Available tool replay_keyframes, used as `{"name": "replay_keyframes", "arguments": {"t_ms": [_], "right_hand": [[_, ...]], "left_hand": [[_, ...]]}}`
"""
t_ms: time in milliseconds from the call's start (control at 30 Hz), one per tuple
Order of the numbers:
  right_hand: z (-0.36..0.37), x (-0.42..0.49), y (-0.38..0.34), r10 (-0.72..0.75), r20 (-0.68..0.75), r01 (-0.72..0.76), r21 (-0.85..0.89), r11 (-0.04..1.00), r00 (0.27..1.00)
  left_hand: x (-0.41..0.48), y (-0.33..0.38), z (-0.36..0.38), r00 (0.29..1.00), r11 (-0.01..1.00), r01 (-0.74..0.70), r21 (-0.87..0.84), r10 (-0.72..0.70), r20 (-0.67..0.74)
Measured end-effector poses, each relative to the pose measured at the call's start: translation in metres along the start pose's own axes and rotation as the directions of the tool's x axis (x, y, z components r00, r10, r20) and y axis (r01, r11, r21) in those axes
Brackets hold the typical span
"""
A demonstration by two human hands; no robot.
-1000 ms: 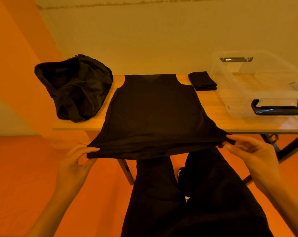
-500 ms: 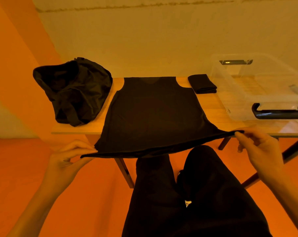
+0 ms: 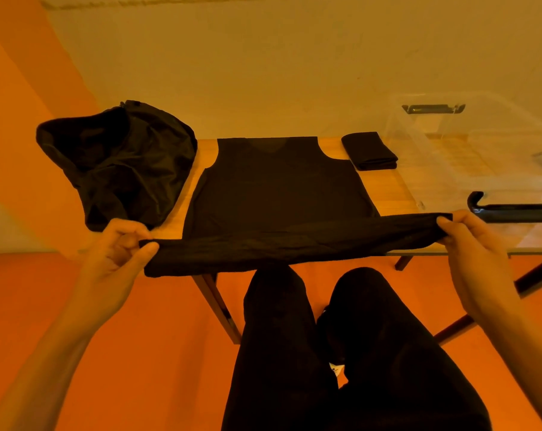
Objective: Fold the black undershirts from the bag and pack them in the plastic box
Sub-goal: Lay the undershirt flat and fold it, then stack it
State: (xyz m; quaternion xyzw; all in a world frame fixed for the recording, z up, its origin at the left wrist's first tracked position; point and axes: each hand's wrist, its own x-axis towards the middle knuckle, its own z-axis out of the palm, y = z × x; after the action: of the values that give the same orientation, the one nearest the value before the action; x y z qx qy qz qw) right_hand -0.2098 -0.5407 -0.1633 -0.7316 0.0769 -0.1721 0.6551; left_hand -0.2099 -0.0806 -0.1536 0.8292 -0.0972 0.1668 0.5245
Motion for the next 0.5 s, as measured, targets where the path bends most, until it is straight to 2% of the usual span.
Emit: {"name": "replay_keyframes", "arguments": {"t_ms": [300,500], "right_hand": [[0.021,0.033,-0.001,0.002,-0.125,-0.022,-0.158,0.987,0.992],[0.053,0.086,0.000,0.050,-0.200,-0.098,-0.239,0.966,0.979]], "left_hand": [[0.041,-0.003,0.012,0.983,0.999,0.024,0.048,-0.014,-0.185],[0.094,-0.011,0.023,0.989,0.962,0.068,0.264,-0.029,-0.146]]}}
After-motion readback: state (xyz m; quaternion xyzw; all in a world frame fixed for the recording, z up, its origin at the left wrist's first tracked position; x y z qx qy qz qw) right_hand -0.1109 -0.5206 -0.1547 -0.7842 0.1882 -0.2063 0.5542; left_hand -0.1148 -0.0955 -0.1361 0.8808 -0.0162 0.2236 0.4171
